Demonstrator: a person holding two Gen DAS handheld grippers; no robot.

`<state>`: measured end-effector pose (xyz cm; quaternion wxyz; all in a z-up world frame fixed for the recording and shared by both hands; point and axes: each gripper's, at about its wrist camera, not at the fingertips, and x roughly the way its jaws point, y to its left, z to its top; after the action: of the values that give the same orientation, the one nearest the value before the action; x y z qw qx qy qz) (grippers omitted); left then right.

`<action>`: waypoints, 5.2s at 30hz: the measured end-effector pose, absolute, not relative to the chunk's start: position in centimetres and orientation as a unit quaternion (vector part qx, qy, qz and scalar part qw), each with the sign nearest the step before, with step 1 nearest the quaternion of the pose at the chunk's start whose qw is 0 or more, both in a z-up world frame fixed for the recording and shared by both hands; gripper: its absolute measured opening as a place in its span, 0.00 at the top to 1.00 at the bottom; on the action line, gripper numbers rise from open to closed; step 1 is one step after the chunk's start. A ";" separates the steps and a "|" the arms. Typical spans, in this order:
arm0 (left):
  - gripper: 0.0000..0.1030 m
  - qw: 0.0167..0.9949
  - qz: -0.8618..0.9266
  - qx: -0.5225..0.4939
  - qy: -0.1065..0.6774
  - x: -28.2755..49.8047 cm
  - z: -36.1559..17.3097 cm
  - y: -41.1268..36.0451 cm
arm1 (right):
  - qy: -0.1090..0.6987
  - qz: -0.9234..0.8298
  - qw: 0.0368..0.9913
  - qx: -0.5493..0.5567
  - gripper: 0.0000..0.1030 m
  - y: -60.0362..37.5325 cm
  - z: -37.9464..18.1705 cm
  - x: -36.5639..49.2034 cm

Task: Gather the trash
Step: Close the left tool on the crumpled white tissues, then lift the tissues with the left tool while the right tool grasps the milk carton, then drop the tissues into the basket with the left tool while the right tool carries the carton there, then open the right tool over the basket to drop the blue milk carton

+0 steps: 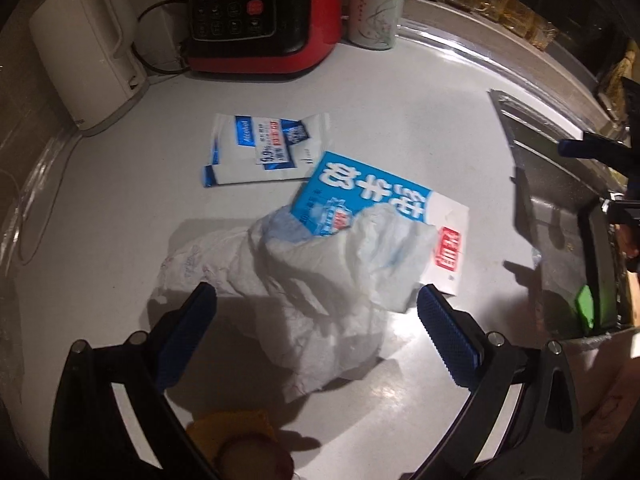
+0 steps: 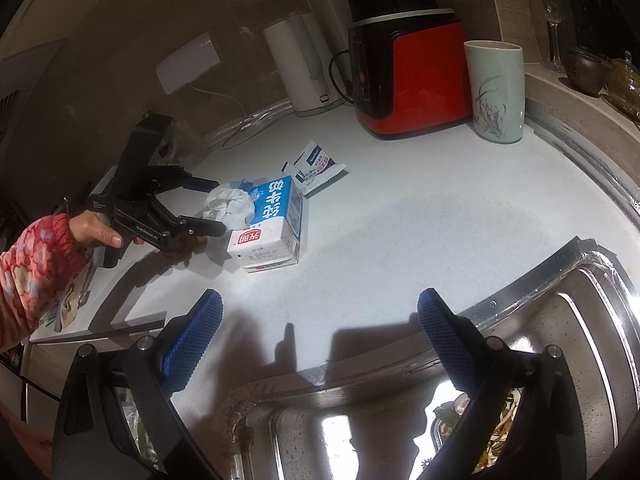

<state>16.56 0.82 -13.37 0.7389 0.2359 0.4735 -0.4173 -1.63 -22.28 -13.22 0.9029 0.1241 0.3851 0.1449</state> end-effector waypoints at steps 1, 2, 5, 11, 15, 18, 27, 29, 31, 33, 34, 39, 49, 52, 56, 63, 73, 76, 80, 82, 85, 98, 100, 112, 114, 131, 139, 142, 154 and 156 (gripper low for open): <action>0.06 0.733 -0.429 0.236 0.472 16.1 -13.0 0.9 | 0.385 0.145 0.903 0.125 0.05 -22.3 -13.3 -1.7; 0.06 0.725 -0.440 0.242 0.472 15.8 -12.9 0.9 | 0.387 0.145 0.902 0.126 0.05 -22.3 -13.4 -1.7; 0.06 0.714 -0.432 0.270 0.481 16.1 -14.0 0.5 | 0.392 0.145 0.899 0.130 0.05 -22.3 -13.8 -1.6; 0.06 0.718 -0.386 0.289 0.501 18.0 -16.2 0.0 | 0.395 0.146 0.898 0.129 0.05 -22.2 -14.1 -1.6; 0.40 0.725 -0.385 0.297 0.487 17.6 -16.3 -0.4 | 0.393 0.148 0.898 0.129 0.05 -22.1 -14.0 -1.4; 0.72 0.729 -0.369 0.292 0.497 18.1 -16.8 -0.4 | 0.388 0.150 0.900 0.126 0.05 -21.8 -13.6 -1.3; 0.88 0.766 -0.330 0.235 0.499 15.4 -14.0 1.6 | 0.390 0.161 0.904 0.071 0.05 -17.8 -13.1 2.3; 0.88 0.783 -0.312 0.218 0.492 14.4 -12.6 2.2 | 0.398 0.165 0.901 0.053 0.04 -15.8 -13.4 4.3; 0.88 0.803 -0.295 0.197 0.479 13.3 -10.8 2.7 | 0.403 0.164 0.900 0.030 0.02 -13.7 -14.0 6.1; 0.88 0.822 -0.273 0.183 0.464 11.9 -9.0 3.2 | 0.416 0.158 0.896 -0.001 0.02 -11.2 -15.1 8.3; 0.88 0.831 -0.262 0.178 0.457 11.3 -8.3 3.4 | 0.424 0.150 0.893 -0.019 0.02 -10.0 -15.8 9.2; 0.88 0.857 -0.228 0.117 0.447 7.2 -5.7 5.0 | 0.456 0.098 0.881 -0.082 0.02 -7.1 -18.5 12.4; 0.88 0.876 -0.188 0.062 0.439 0.4 -4.4 9.2 | 0.466 0.112 0.877 -0.017 0.37 -8.7 -16.6 9.8; 0.88 0.880 -0.182 0.059 0.435 -2.0 -4.1 10.7 | 0.452 0.121 0.884 -0.018 0.37 -8.1 -13.9 5.4; 0.88 0.877 -0.184 0.065 0.439 -5.9 -4.6 12.6 | 0.444 0.147 0.884 -0.011 0.37 -6.0 -11.5 -1.8; 0.88 0.846 -0.226 0.072 0.477 -13.2 -9.8 15.6 | 0.463 0.167 0.871 -0.003 0.37 -1.8 -11.6 -12.3; 0.88 0.781 -0.265 0.078 0.560 -19.3 -23.7 18.1 | 0.502 0.146 0.852 0.011 0.37 1.3 -14.4 -19.4; 0.83 0.758 -0.268 0.086 0.588 -19.3 -27.8 18.2 | 0.504 0.139 0.852 0.012 0.37 1.8 -14.4 -20.4; 0.29 0.739 -0.279 0.082 0.608 -18.7 -30.7 17.7 | 0.500 0.133 0.856 0.007 0.37 2.3 -14.1 -21.2; 0.07 0.744 -0.284 0.072 0.600 -18.7 -30.6 17.7 | 0.500 0.130 0.856 0.007 0.37 2.4 -14.0 -21.3; 0.07 0.742 -0.290 0.070 0.601 -18.7 -30.0 17.5 | 0.500 0.127 0.856 0.009 0.37 2.5 -14.1 -21.5; 0.07 0.808 -0.242 0.053 0.535 -21.2 -19.5 21.8 | 0.543 0.182 0.818 -0.054 0.36 7.2 -20.9 -19.9; 0.07 0.817 -0.230 0.050 0.526 -21.7 -18.1 22.9 | 0.555 0.194 0.807 -0.062 0.36 8.3 -22.6 -19.4; 0.07 0.841 -0.180 0.038 0.509 -22.1 -14.9 25.0 | 0.583 0.224 0.768 -0.143 0.13 13.1 -28.6 -18.7; 0.07 0.842 -0.178 0.040 0.508 -21.9 -14.6 24.7 | 0.575 0.225 0.774 -0.141 0.08 12.9 -27.8 -18.7; 0.07 0.852 -0.243 0.120 0.448 -13.4 -8.8 14.5 | 0.379 0.099 0.919 -0.036 0.02 -4.0 -8.2 -14.8; 0.07 0.851 -0.279 0.093 0.436 1.0 -7.9 3.9 | 0.364 0.055 0.930 -0.019 0.02 -12.6 -7.9 -11.5; 0.07 0.855 -0.257 0.075 0.445 6.9 -8.9 1.4 | 0.375 0.064 0.925 -0.009 0.02 -14.6 -9.4 -9.5; 0.07 0.872 -0.133 0.023 0.471 9.5 -9.9 9.9 | 0.413 0.174 0.890 -0.087 0.02 -15.6 -15.5 11.7; 0.07 0.871 -0.117 0.004 0.477 9.0 -10.2 11.6 | 0.418 0.180 0.883 -0.116 0.02 -14.6 -16.3 15.7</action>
<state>9.04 11.64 -10.18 0.8708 0.0039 0.4775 -0.1171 15.68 -14.57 -16.27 0.8829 -0.1162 0.4179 0.1800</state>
